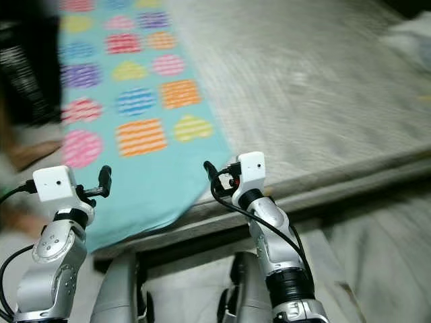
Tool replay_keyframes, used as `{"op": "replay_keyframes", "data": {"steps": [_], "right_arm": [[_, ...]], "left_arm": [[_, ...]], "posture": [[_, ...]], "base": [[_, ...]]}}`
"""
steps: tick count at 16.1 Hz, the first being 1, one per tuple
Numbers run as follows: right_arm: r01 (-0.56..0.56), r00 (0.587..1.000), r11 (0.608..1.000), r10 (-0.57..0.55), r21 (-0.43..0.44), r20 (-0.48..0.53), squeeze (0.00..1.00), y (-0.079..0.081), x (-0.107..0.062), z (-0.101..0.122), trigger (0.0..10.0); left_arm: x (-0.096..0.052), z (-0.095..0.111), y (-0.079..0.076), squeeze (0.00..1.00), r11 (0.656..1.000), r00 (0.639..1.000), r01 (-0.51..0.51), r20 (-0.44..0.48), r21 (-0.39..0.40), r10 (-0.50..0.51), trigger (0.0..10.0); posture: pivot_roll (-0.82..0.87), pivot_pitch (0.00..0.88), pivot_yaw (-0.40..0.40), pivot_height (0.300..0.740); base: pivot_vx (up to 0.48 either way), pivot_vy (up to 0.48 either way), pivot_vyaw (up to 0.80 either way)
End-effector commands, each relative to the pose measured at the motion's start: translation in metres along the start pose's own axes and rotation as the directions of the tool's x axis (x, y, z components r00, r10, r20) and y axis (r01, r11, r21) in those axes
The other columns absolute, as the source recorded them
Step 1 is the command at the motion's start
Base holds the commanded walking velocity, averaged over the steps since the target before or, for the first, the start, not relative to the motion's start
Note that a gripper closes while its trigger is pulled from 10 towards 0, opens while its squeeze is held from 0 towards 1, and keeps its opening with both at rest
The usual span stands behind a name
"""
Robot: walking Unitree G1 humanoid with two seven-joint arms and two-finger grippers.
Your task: Clean up the room
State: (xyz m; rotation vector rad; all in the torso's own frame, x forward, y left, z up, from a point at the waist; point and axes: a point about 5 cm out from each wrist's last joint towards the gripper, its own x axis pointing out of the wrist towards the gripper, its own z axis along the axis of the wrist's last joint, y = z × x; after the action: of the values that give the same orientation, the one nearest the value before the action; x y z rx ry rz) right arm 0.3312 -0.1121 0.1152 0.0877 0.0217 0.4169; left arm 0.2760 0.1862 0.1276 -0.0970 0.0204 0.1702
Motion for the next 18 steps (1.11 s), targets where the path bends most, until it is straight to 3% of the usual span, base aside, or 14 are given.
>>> {"op": "replay_keyframes", "data": {"steps": [1, 7, 12, 16, 18], "right_arm": [[0.002, 1.000, 1.000, -0.002, 0.009, -0.006, 0.00, -0.0016, -0.0015, -0.0012, 10.0], [-0.002, 1.000, 1.000, 0.002, 0.025, -0.017, 0.00, -0.0052, -0.0021, -0.0023, 10.0], [-0.016, 0.999, 1.000, 0.017, 0.024, -0.030, 0.00, -0.0058, -0.0038, -0.0046, 10.0], [-0.014, 1.000, 1.000, 0.014, 0.022, -0.023, 0.00, -0.0097, -0.0021, -0.0019, 10.0], [-0.026, 1.000, 0.999, 0.026, -0.029, -0.017, 0.00, -0.0098, -0.0007, 0.0004, 10.0]], "left_arm": [[-0.0015, -0.0049, 0.0016, 0.00, 1.000, 1.000, -0.002, -0.023, 0.002, 0.003, 10.0], [-0.0026, -0.0038, 0.0034, 0.00, 1.000, 1.000, 0.005, -0.024, -0.003, -0.005, 10.0], [-0.0049, -0.0036, 0.0034, 0.00, 1.000, 1.000, 0.005, -0.028, 0.003, -0.005, 10.0], [-0.0050, -0.0016, 0.0051, 0.00, 1.000, 1.000, -0.001, -0.023, 0.012, 0.001, 10.0], [-0.0051, -0.0020, 0.0059, 0.00, 1.000, 1.000, -0.001, -0.024, 0.014, 0.001, 10.0]], "posture": [[0.07, 0.219, -0.054, 0.594], [0.07, 0.241, -0.049, 0.589], [0.08, 0.248, -0.046, 0.524], [0.08, 0.250, -0.041, 0.519], [0.09, 0.248, -0.041, 0.519]], "base": [[0.000, 0.000, 0.77], [0.000, 0.000, 0.13], [0.000, 0.000, 0.00], [0.000, 0.000, 0.00], [0.000, 0.000, 0.30]]}}
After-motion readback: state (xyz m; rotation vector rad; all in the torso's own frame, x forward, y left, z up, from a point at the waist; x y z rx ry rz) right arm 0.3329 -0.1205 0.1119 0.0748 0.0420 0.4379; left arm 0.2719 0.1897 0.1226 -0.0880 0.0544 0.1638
